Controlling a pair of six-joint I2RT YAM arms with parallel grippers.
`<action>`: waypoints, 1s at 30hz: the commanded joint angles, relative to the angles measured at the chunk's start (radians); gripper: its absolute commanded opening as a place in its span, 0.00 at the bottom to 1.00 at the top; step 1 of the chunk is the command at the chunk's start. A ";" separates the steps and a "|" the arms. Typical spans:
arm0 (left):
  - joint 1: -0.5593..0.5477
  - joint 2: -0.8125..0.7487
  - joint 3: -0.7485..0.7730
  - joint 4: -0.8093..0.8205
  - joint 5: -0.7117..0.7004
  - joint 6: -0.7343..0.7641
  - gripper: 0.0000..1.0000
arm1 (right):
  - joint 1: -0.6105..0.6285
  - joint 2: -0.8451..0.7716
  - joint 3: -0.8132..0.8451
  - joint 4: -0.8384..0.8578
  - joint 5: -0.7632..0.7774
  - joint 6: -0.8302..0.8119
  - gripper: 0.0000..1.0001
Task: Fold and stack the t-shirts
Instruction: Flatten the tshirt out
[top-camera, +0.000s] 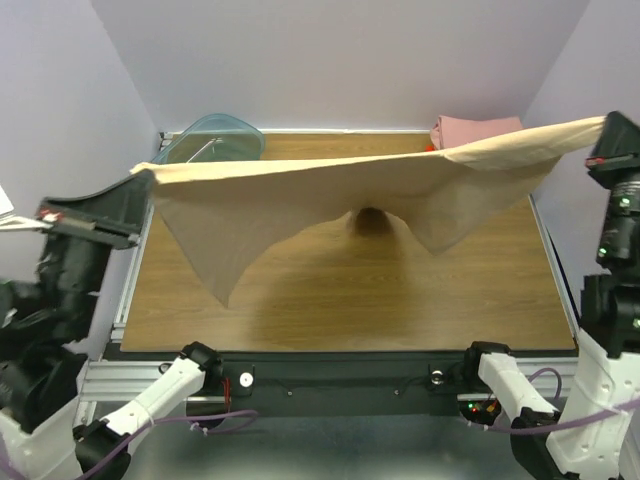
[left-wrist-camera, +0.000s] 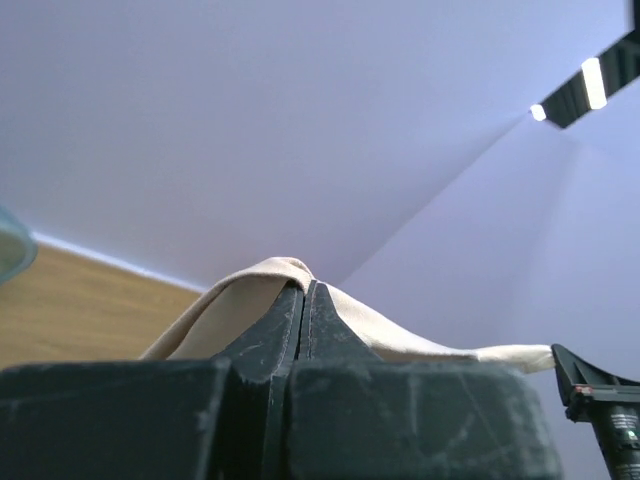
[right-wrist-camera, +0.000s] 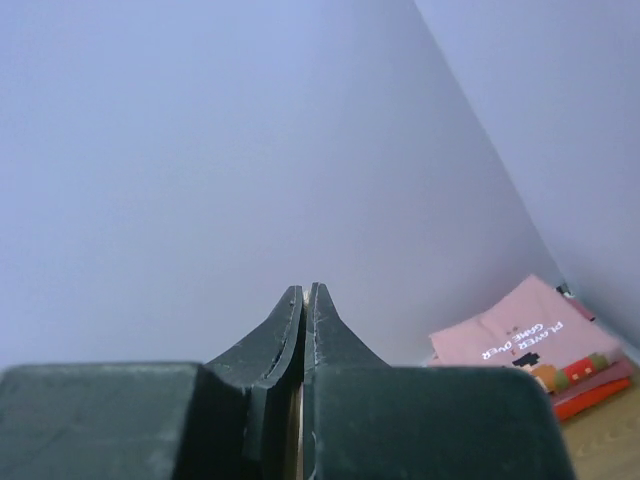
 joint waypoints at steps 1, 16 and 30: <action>-0.001 0.020 0.145 -0.016 0.078 0.061 0.00 | 0.001 0.022 0.242 -0.023 0.034 -0.052 0.00; -0.001 0.062 0.234 -0.012 0.113 0.052 0.00 | 0.001 0.120 0.492 -0.077 0.025 -0.135 0.00; 0.078 0.259 -0.536 0.251 -0.315 -0.082 0.00 | 0.001 0.258 -0.386 0.358 -0.374 -0.074 0.00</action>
